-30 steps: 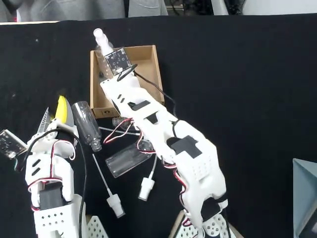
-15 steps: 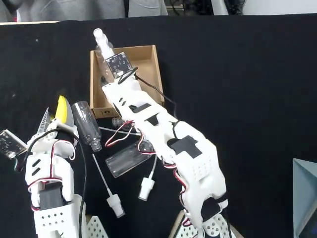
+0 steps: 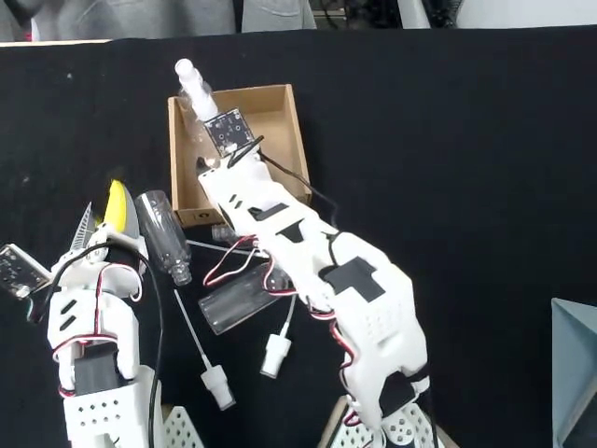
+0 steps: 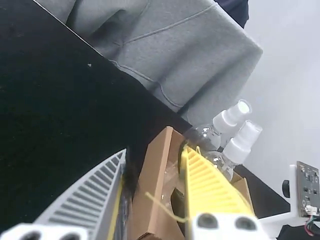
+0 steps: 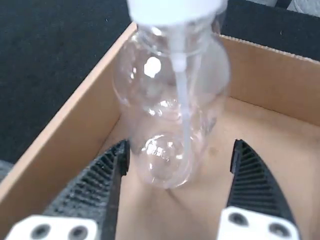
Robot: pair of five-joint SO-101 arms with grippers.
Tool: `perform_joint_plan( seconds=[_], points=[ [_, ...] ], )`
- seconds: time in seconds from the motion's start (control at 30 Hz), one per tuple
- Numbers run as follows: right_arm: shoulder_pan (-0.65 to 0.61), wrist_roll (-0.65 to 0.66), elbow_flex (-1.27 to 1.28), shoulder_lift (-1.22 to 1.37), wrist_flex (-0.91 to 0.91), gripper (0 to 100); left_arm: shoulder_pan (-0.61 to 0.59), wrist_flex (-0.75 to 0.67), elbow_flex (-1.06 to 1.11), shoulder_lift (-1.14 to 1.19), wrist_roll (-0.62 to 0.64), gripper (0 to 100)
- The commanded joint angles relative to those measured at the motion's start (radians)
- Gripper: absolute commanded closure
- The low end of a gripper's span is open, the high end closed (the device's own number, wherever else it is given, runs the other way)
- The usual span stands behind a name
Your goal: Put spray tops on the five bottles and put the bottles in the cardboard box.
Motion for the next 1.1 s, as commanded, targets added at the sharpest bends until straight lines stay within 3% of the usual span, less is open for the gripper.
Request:
perform_joint_plan(
  seconds=[0.0,0.4,0.7,0.9,1.07],
  points=[
    [0.006,0.0,0.008,-0.099,-0.009,72.6,-0.012,-0.02,-0.053,-0.011,0.009,84],
    [0.009,0.0,-0.068,-0.101,0.206,72.2,-0.012,-0.023,-0.05,-0.011,0.009,84],
    [0.006,0.0,-0.071,-0.101,0.216,72.1,-0.012,-0.023,-0.05,-0.011,0.008,84],
    [0.006,0.0,-0.073,-0.101,0.238,60.9,-0.012,-0.023,-0.05,-0.011,0.008,84],
    [0.005,-0.003,-0.091,-0.122,0.288,60.6,-0.012,-0.023,-0.05,-0.011,0.008,84]
  ],
)
